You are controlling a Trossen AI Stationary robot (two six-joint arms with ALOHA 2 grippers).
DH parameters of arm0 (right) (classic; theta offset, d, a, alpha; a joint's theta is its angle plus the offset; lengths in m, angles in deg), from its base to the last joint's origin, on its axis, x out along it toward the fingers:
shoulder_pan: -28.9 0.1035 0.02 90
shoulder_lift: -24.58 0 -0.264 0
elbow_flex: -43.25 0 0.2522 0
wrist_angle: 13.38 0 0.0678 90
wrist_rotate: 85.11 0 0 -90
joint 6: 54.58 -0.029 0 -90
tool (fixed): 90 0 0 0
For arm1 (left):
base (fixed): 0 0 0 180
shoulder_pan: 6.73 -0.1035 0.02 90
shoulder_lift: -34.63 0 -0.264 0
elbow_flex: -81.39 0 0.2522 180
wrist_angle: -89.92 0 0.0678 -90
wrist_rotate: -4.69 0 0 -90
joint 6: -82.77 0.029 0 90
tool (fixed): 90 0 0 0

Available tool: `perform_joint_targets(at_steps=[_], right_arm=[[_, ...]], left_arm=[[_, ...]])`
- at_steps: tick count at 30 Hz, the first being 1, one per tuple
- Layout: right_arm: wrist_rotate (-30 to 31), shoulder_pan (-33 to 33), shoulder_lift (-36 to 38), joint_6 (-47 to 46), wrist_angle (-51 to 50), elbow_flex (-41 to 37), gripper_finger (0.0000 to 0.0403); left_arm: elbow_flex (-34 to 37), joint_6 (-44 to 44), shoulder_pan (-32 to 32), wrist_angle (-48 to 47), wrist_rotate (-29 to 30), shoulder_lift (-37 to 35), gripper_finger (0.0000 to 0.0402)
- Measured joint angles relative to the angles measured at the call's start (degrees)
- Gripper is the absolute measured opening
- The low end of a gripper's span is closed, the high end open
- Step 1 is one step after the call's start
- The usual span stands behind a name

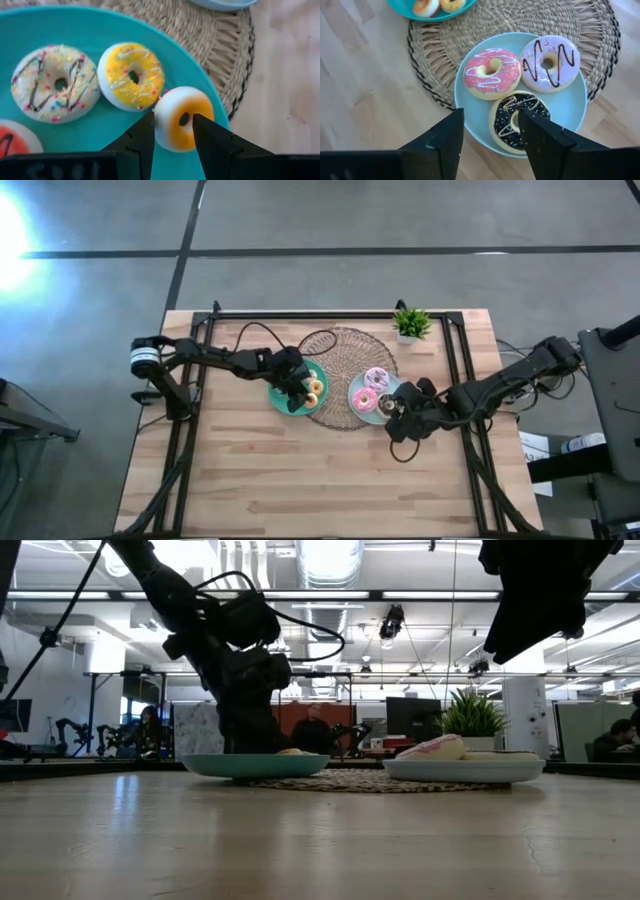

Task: Pick & Place donuts
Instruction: Adjust the small red donut on the green plate

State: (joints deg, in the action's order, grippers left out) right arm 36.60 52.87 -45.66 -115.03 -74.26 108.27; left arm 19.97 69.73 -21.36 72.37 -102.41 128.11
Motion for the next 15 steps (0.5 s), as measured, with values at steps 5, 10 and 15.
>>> perform_joint_targets(at_steps=[5,10,15], right_arm=[[0.0,-0.8,0.0,0.5,0.0,0.0,0.0178],[0.0,-1.2,0.0,0.9,0.0,0.0,0.0178],[0.0,-2.2,0.0,1.1,-0.1,-0.5,0.0178]], left_arm=[[0.0,1.3,0.0,-0.7,0.0,0.4,0.0108],[0.0,1.4,0.0,-1.9,-0.9,0.9,0.0107],[-0.1,1.5,0.1,-2.3,0.6,0.9,0.0076]])
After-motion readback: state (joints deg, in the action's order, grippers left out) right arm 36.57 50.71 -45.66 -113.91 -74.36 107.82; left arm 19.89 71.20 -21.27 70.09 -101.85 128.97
